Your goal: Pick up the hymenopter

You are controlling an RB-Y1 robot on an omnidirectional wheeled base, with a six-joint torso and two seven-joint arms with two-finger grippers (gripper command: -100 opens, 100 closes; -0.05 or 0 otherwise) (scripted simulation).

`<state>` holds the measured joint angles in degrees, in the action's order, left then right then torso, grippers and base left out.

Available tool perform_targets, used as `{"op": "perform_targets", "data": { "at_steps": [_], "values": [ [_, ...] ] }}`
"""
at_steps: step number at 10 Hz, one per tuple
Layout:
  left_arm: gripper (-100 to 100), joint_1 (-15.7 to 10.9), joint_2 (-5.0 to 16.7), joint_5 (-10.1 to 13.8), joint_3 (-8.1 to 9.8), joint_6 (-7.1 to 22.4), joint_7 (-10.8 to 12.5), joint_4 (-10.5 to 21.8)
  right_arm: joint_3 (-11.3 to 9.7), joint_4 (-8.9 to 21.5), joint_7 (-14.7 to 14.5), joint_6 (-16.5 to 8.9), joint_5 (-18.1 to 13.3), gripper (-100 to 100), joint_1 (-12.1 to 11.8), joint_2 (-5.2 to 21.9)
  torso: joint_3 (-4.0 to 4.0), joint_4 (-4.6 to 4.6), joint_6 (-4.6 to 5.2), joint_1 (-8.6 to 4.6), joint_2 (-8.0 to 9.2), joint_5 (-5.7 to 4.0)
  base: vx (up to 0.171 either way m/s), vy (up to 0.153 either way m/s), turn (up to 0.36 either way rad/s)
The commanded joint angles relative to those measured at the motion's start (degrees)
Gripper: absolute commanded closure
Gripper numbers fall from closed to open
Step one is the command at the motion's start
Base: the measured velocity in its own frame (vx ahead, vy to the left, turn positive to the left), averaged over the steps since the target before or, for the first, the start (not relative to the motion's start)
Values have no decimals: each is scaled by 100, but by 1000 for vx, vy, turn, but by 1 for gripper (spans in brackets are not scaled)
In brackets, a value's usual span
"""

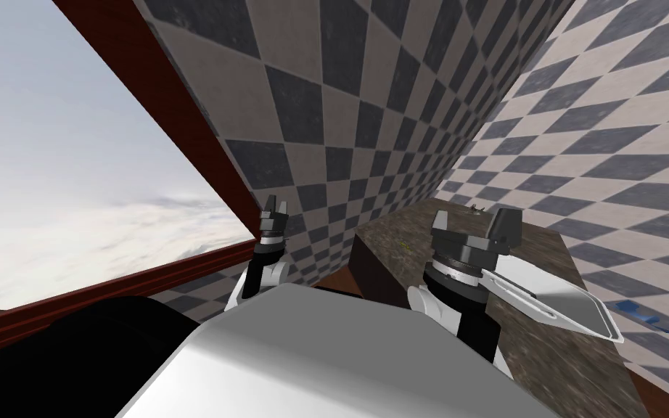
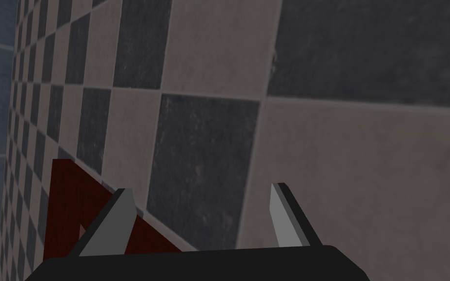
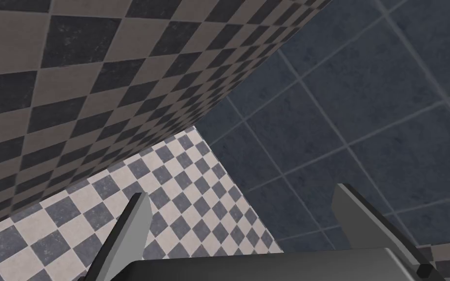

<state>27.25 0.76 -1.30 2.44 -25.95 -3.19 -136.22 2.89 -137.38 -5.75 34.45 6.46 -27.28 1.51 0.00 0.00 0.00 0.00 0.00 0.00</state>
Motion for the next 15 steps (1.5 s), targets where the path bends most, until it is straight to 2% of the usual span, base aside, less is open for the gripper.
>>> {"op": "perform_targets", "data": {
  "at_steps": [1,4,8,9,11,12,14,15],
  "values": [
    [0,0,0,0,0,0,0,0,11,55,-44,0,-84,-100,20,168,0,0,0,0,0,0,-7,-3,-19],
    [0,0,0,0,0,0,0,0,58,262,-209,-6,-402,-100,97,631,4,1,0,-8,7,-2,-20,-13,-38],
    [0,0,0,0,0,0,0,0,175,682,-557,-30,-1050,-100,249,1360,8,3,1,-11,14,-3,-35,-20,-66],
    [0,0,0,0,0,0,0,0,175,682,-557,-30,-1085,-100,249,1451,9,3,1,-11,15,-3,-30,-14,-31],
    [0,0,0,0,0,0,0,0,245,928,-766,-46,-1477,-100,335,1827,7,3,0,-7,11,-2,-30,-17,-62],
    [0,0,0,0,0,0,0,0,245,928,-766,-46,-1501,-100,335,1915,7,3,1,-10,12,-3,-21,-19,-42],
    [0,0,0,0,0,0,0,0,315,1189,-990,-58,-1898,-100,429,2294,5,2,0,-9,8,-2,-27,-22,-72],
    [0,0,0,0,0,0,0,0,315,1189,-990,-58,-1950,-100,429,2399,6,2,1,-12,11,-3,-24,-14,-37]
  ]
}}
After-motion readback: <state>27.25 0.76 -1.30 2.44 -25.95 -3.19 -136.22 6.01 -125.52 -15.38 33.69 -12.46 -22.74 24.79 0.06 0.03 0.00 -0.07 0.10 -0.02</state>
